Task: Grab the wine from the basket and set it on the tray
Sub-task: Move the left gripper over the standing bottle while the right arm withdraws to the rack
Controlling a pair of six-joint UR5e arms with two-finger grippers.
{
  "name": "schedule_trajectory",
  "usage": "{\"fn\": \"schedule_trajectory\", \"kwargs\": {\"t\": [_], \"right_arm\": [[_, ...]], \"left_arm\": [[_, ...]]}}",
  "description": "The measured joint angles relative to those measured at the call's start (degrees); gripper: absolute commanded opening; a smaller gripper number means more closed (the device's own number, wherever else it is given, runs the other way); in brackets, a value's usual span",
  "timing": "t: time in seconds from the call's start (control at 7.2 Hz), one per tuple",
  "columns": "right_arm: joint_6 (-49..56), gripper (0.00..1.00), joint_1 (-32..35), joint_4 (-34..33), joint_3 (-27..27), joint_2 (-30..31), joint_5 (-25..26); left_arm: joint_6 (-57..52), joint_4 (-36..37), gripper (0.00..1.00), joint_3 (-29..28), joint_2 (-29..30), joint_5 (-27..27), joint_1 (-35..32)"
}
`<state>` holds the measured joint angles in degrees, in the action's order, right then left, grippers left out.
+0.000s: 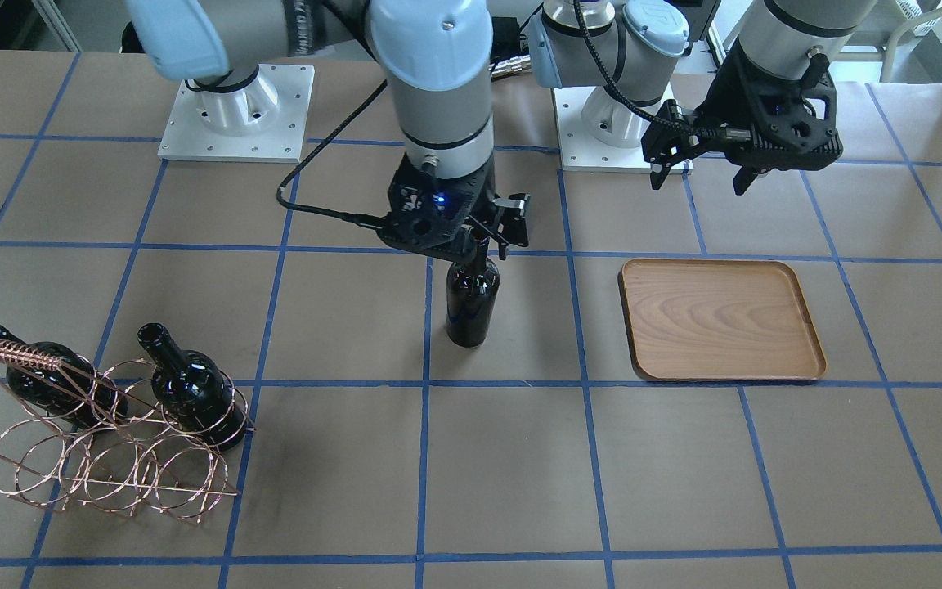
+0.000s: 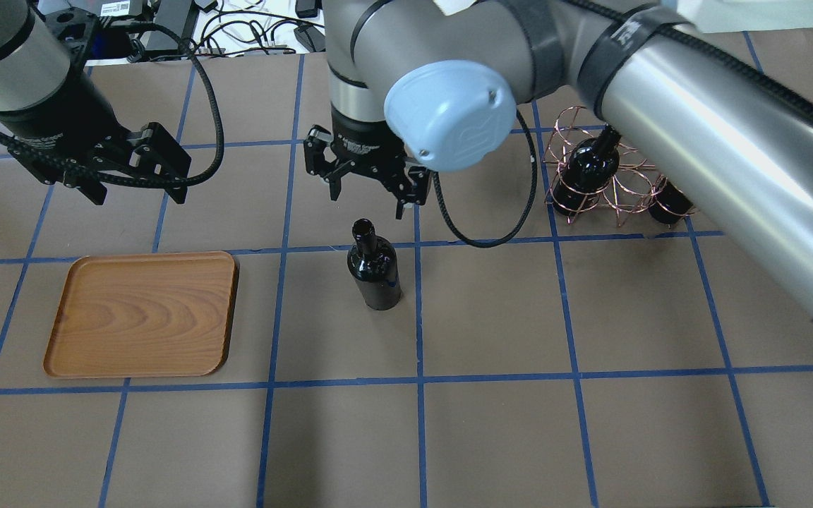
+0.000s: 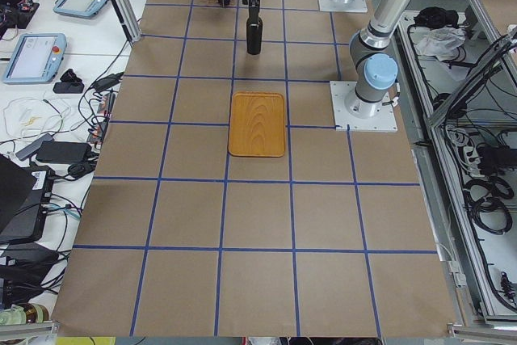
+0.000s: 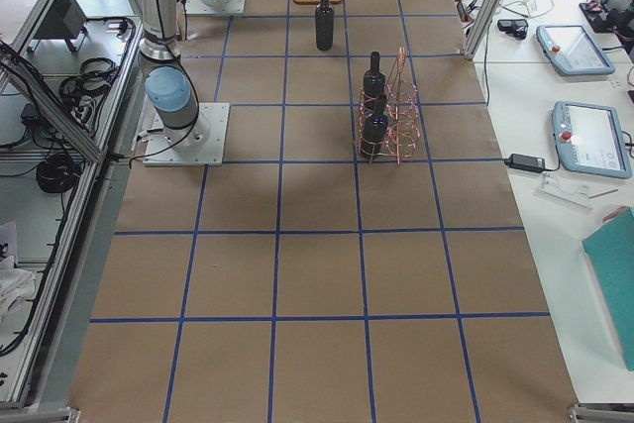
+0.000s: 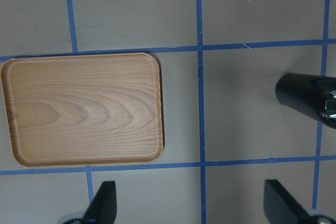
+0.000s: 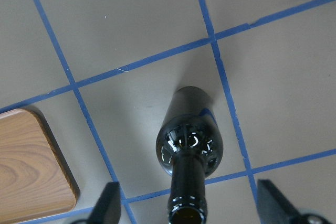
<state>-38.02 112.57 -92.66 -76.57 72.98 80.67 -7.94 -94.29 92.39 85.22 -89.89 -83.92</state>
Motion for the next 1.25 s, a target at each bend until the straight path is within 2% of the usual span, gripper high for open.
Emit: {"fn": "schedule_trajectory", "kwargs": {"t": [0.14, 0.42, 0.56, 0.97, 1.11, 1.25], "right_arm": [[9.6, 1.0, -5.2, 3.5, 0.4, 3.1, 0.4], [29.9, 1.0, -16.6, 11.6, 0.3, 10.1, 6.3], [34.7, 1.0, -19.5, 14.0, -0.5, 12.8, 8.5], [38.6, 0.97, -21.0, 11.9, -4.9, 15.6, 10.4], [38.8, 0.93, -21.0, 11.5, -5.5, 16.1, 11.0], [39.3, 0.94, -21.0, 11.1, -6.0, 16.3, 11.1]], "left_arm": [[0.3, 0.4, 1.0, 0.0, 0.2, 0.1, -0.2], [0.7, 3.0, 1.0, -0.1, 0.7, 0.2, -3.0], [2.2, 4.4, 1.0, -0.1, 0.9, 0.3, -6.6], [9.3, 9.2, 1.0, -0.1, 3.2, 0.5, -18.3], [10.8, 10.2, 1.0, -0.1, 4.4, 1.0, -20.9], [12.6, 11.6, 1.0, 0.0, 6.0, 2.1, -22.8]]}}
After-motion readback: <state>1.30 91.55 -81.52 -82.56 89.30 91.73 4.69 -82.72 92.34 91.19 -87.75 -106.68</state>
